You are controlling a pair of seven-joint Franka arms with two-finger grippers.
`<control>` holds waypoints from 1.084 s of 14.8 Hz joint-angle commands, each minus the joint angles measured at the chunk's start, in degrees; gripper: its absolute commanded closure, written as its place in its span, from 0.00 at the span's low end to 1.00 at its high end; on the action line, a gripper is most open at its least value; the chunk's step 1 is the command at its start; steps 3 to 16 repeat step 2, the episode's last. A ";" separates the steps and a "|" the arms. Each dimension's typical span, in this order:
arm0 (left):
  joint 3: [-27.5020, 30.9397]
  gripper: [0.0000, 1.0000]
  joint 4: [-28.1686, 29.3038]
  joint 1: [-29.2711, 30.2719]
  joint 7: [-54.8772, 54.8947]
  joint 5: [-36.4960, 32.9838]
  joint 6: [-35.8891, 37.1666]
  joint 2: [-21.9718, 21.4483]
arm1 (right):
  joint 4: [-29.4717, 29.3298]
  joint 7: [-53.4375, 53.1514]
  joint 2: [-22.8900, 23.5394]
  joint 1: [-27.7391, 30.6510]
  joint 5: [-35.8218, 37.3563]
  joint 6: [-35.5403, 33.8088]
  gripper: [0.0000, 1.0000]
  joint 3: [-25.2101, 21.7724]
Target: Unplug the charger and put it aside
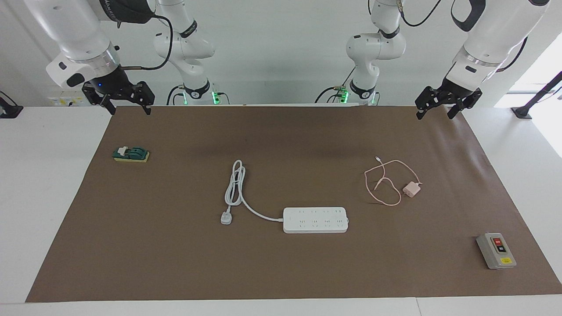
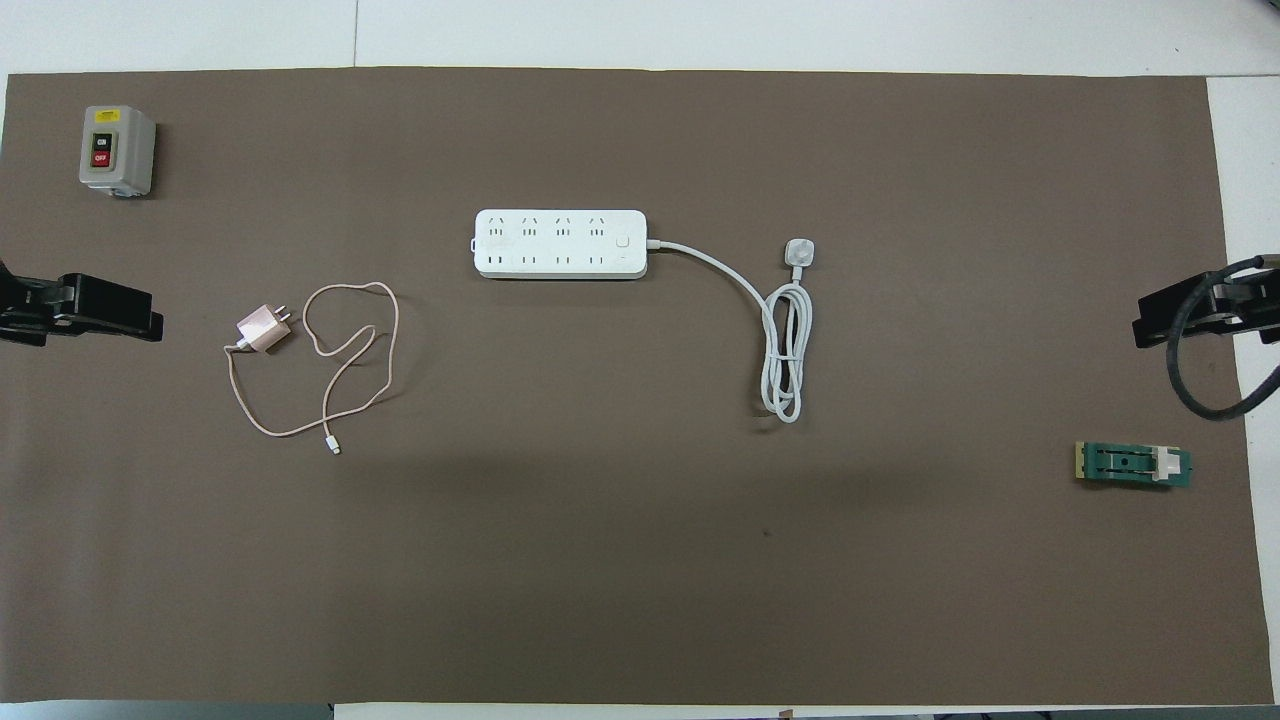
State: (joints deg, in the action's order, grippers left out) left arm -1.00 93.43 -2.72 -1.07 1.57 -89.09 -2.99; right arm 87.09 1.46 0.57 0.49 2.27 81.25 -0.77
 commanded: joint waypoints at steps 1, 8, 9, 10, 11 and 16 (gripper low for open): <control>0.47 0.00 -0.36 -0.53 0.72 0.10 1.20 -0.44 | 1.33 1.09 -0.83 0.48 -0.33 0.93 0.00 0.16; 0.47 0.00 -0.27 -0.53 0.72 0.10 1.20 -0.44 | 1.33 1.00 -0.83 0.48 -0.33 0.93 0.00 0.16; 0.47 0.00 -0.27 -0.53 0.72 0.10 1.20 -0.44 | 1.33 1.00 -0.83 0.48 -0.33 0.93 0.00 0.16; 0.47 0.00 -0.27 -0.53 0.72 0.10 1.20 -0.44 | 1.33 1.00 -0.83 0.48 -0.33 0.93 0.00 0.16; 0.47 0.00 -0.27 -0.53 0.72 0.10 1.20 -0.44 | 1.33 1.00 -0.83 0.48 -0.33 0.93 0.00 0.16; 0.47 0.00 -0.27 -0.53 0.72 0.10 1.20 -0.44 | 1.33 1.00 -0.83 0.48 -0.33 0.93 0.00 0.16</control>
